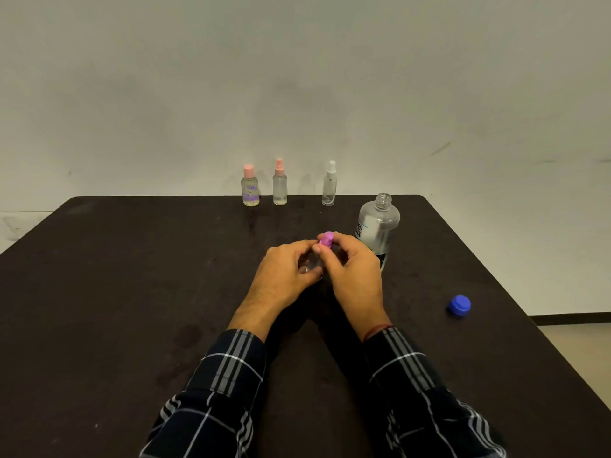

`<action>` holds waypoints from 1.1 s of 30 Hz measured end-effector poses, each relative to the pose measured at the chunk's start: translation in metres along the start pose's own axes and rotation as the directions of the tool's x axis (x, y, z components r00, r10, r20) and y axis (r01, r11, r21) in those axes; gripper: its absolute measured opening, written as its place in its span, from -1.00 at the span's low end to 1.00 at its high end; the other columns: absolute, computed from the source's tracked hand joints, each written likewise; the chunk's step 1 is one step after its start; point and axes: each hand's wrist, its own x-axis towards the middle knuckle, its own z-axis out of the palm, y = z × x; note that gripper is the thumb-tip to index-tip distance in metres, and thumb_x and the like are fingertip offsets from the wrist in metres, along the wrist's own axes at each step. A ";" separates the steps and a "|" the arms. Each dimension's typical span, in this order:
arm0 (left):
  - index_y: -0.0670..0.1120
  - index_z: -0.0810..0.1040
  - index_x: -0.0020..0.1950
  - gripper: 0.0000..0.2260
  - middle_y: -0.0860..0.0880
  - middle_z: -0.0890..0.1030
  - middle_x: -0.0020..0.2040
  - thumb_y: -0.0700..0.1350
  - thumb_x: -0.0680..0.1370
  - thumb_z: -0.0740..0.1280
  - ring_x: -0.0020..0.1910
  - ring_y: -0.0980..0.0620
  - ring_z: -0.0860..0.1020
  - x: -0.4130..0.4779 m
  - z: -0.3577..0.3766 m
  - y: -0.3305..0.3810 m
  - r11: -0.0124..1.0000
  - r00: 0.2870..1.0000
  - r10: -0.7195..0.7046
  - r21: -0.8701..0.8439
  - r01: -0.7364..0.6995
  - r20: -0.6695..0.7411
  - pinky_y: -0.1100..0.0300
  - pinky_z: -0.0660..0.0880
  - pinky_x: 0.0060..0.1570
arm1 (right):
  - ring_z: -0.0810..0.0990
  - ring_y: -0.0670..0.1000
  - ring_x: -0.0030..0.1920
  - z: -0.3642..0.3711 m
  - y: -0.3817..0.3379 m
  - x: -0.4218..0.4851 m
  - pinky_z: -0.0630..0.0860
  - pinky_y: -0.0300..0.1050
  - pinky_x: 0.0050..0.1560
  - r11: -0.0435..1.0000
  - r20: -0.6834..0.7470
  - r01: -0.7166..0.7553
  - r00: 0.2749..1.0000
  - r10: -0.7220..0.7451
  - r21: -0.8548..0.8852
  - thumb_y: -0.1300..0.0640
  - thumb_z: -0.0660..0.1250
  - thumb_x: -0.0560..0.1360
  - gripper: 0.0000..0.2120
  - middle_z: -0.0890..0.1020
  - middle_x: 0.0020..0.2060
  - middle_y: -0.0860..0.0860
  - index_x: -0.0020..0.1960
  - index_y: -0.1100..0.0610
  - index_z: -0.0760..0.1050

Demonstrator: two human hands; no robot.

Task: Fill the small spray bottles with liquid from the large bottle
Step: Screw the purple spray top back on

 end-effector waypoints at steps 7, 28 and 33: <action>0.11 0.59 0.32 -0.58 0.25 0.64 -0.01 -0.08 0.48 0.54 -0.06 0.44 0.57 0.002 0.001 -0.003 0.992 0.998 -0.058 -0.110 0.059 0.020 0.51 0.49 0.00 | 0.52 -0.05 -0.03 -0.029 -0.001 0.002 0.55 -0.01 0.02 0.989 -0.452 0.074 0.884 -0.123 -0.125 -0.04 0.47 0.50 -0.71 0.52 -0.04 -0.07 0.09 0.08 0.49; -0.07 0.48 0.39 -0.50 -0.07 0.66 0.21 -0.03 0.50 0.53 0.17 -0.04 0.64 0.114 -0.008 -0.036 0.986 0.982 -0.153 0.053 0.160 -0.114 0.10 0.52 0.19 | 0.51 -0.04 0.33 -0.059 0.038 0.035 0.50 -0.02 0.34 0.956 0.057 -0.260 0.961 0.269 -0.137 -0.03 0.62 0.34 -0.30 0.55 0.30 -0.08 0.37 -0.01 0.37; -0.13 0.42 0.39 -0.53 -0.17 0.59 0.29 -0.02 0.55 0.47 0.24 -0.21 0.57 0.156 -0.003 -0.034 0.970 0.985 -0.142 0.186 0.159 -0.100 -0.04 0.50 0.23 | 0.52 -0.01 0.32 -0.059 0.040 0.038 0.50 0.01 0.33 0.947 0.086 -0.257 0.957 0.277 -0.191 -0.06 0.61 0.34 -0.28 0.55 0.31 -0.08 0.38 -0.01 0.35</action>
